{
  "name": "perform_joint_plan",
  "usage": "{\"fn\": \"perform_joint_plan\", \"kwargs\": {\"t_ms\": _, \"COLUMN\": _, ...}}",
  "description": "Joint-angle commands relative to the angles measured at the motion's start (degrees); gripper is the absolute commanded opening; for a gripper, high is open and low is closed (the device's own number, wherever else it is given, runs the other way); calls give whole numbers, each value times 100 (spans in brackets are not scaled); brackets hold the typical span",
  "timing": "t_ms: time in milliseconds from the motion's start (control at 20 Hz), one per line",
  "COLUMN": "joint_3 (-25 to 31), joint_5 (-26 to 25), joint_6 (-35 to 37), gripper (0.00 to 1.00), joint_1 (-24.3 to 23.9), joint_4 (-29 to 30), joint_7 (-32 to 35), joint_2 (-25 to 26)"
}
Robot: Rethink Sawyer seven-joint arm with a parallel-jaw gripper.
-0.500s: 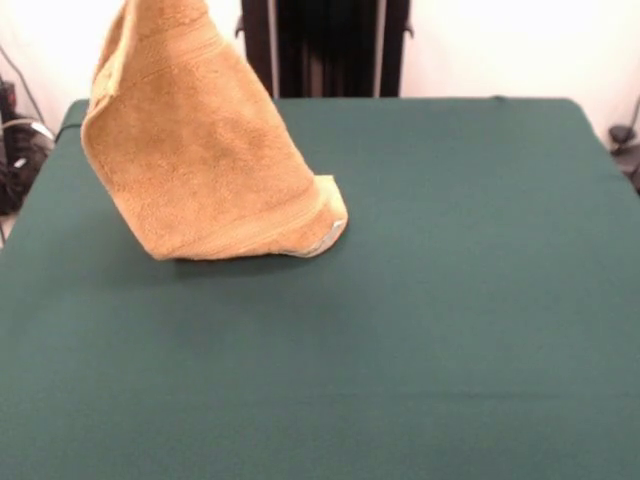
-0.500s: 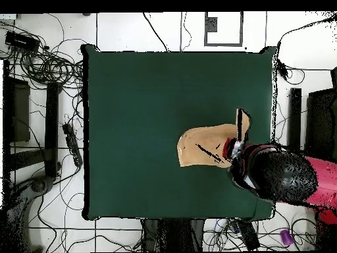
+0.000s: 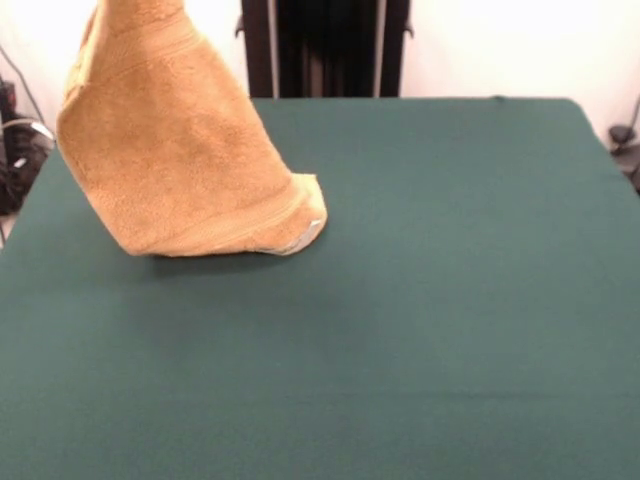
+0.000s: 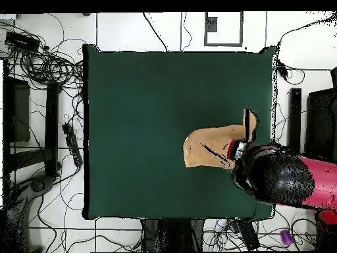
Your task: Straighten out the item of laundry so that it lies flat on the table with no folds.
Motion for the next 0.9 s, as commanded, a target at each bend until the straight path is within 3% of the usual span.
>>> {"fn": "perform_joint_plan", "kwargs": {"t_ms": 50, "joint_3": -359, "joint_5": -178, "joint_6": 399, "gripper": 0, "joint_1": 980, "joint_4": -198, "joint_7": 1138, "joint_2": 325}}
{"fn": "perform_joint_plan", "kwargs": {"t_ms": 900, "joint_3": -2145, "joint_5": 19, "joint_6": -1217, "gripper": 0, "joint_1": 2981, "joint_4": -979, "joint_7": 2683, "joint_2": 1731}}
